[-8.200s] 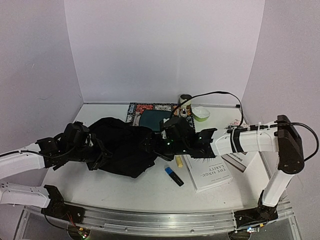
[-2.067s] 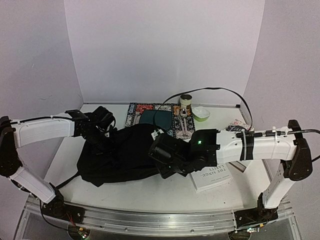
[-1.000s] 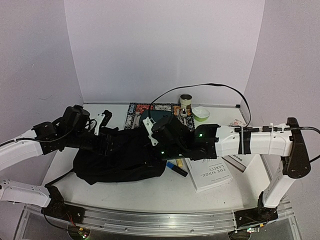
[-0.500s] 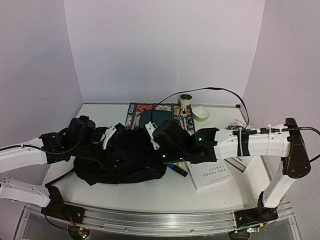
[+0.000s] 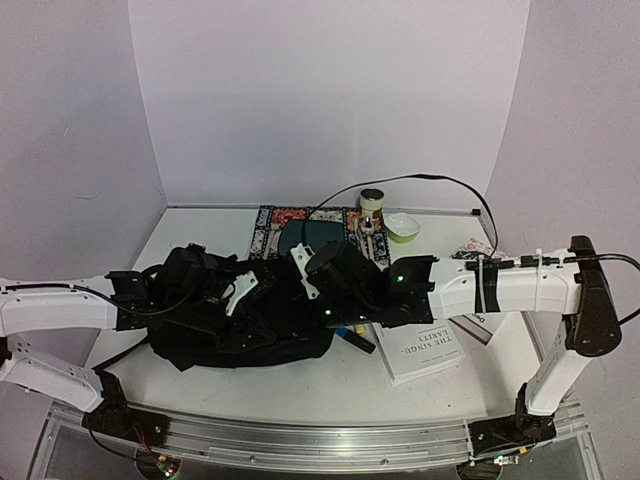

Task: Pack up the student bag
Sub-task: Hold the largest pocket of the student bag, then unzip the largest pocket of the student bag, then place the largest pocket of the bag in the student bag.

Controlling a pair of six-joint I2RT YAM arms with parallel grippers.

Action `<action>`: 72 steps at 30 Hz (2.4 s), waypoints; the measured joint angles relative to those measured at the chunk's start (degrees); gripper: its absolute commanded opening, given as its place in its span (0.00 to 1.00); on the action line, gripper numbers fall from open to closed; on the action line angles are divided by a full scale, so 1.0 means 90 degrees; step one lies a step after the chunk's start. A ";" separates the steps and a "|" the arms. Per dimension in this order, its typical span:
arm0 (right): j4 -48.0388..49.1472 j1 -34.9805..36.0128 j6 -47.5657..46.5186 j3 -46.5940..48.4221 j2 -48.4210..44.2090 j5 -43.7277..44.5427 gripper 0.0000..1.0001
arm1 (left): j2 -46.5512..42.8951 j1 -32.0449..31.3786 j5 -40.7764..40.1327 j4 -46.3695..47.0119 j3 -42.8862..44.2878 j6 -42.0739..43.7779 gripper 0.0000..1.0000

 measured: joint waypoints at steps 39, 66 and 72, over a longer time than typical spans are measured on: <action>-0.0092 -0.0981 -0.0188 -0.0691 -0.0928 0.0321 0.00 | -0.1051 -0.0029 -0.0849 -0.0616 -0.0047 0.1232 0.00; -0.0033 -0.0590 -0.0597 0.0376 0.0537 -0.1135 0.00 | -0.1228 -0.0058 -0.2374 -0.2733 0.0672 0.1960 0.58; 0.0151 -0.0442 -0.0487 0.0478 0.0599 -0.1234 0.00 | -0.1192 -0.0058 -0.1769 -0.2247 0.0936 0.1576 0.67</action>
